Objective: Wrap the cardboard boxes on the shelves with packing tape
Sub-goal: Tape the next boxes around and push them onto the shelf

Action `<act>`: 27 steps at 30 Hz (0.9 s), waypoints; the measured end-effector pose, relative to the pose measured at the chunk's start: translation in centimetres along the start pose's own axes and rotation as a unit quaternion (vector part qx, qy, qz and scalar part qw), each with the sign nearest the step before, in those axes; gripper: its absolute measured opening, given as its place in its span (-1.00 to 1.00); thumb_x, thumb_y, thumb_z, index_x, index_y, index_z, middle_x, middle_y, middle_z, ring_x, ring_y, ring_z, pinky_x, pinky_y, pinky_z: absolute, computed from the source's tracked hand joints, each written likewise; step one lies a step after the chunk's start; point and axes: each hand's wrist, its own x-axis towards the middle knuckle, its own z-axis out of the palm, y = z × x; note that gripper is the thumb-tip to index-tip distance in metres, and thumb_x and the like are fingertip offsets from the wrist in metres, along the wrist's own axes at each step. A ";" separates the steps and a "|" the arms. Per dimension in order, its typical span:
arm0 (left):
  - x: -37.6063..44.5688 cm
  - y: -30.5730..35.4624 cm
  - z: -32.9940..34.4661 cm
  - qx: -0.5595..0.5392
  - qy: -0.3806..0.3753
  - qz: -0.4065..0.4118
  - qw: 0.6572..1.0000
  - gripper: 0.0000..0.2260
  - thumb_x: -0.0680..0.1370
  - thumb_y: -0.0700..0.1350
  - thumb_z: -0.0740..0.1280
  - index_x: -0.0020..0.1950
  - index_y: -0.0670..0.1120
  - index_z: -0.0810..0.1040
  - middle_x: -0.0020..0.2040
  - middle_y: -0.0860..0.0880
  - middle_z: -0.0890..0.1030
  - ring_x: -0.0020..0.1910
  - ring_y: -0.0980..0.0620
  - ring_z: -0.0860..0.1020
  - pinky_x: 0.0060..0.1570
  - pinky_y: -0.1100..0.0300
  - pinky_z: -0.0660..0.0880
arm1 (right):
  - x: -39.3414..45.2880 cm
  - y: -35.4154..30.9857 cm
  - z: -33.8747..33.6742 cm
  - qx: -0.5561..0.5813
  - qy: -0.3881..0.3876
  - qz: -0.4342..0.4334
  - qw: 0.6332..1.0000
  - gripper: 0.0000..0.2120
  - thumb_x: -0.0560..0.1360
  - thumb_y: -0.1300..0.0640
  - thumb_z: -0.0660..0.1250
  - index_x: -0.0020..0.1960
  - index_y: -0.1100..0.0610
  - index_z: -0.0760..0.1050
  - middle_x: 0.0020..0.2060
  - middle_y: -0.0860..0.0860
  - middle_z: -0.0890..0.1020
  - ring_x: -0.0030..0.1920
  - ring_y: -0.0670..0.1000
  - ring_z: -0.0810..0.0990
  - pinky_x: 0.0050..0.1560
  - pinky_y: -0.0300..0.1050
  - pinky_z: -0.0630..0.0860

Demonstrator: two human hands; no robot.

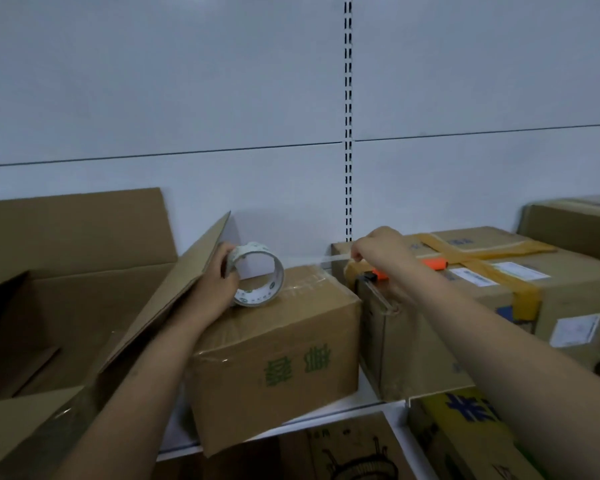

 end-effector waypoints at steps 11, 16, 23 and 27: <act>-0.6 0.3 0.6 -0.045 0.007 -0.043 0.998 -0.89 0.64 -0.22 0.18 0.00 -0.26 0.43 -0.07 -0.21 0.54 -0.05 -0.12 0.50 -0.21 0.25 0.30 | 0.8 3.2 2.5 -0.185 0.022 -0.104 0.977 -0.79 0.42 0.00 0.34 -0.23 0.13 0.62 -0.21 0.02 0.67 -0.10 0.08 0.59 -0.12 -0.07 0.49; -0.9 0.6 0.4 -0.029 0.031 -0.048 0.998 -0.86 0.63 -0.16 0.20 -0.04 -0.21 0.46 -0.07 -0.21 0.58 -0.06 -0.14 0.53 -0.20 0.12 0.32 | 1.0 3.5 3.3 -0.260 0.028 -0.147 0.954 -0.81 0.45 -0.08 0.35 -0.22 -0.03 0.66 -0.07 -0.06 0.68 0.04 0.05 0.57 -0.01 -0.10 0.42; -1.1 0.9 0.1 -0.024 0.028 -0.061 0.997 -0.94 0.61 -0.18 0.20 -0.03 -0.11 0.45 -0.08 -0.15 0.61 -0.07 -0.17 0.54 -0.21 0.09 0.33 | 0.5 3.0 3.4 -0.340 -0.005 -0.195 0.920 -0.80 0.51 -0.19 0.32 -0.07 -0.11 0.64 -0.03 -0.04 0.42 0.15 0.07 0.44 0.10 -0.01 0.22; -1.3 1.5 0.1 -0.033 0.022 -0.076 0.996 -0.92 0.61 -0.19 0.18 0.02 -0.14 0.46 -0.07 -0.15 0.62 -0.14 -0.10 0.52 -0.23 0.10 0.31 | 0.2 2.9 3.5 -0.378 0.013 -0.214 0.901 -0.75 0.50 -0.07 0.33 0.15 -0.06 0.55 0.07 0.01 0.32 0.13 0.11 0.42 0.07 -0.01 0.22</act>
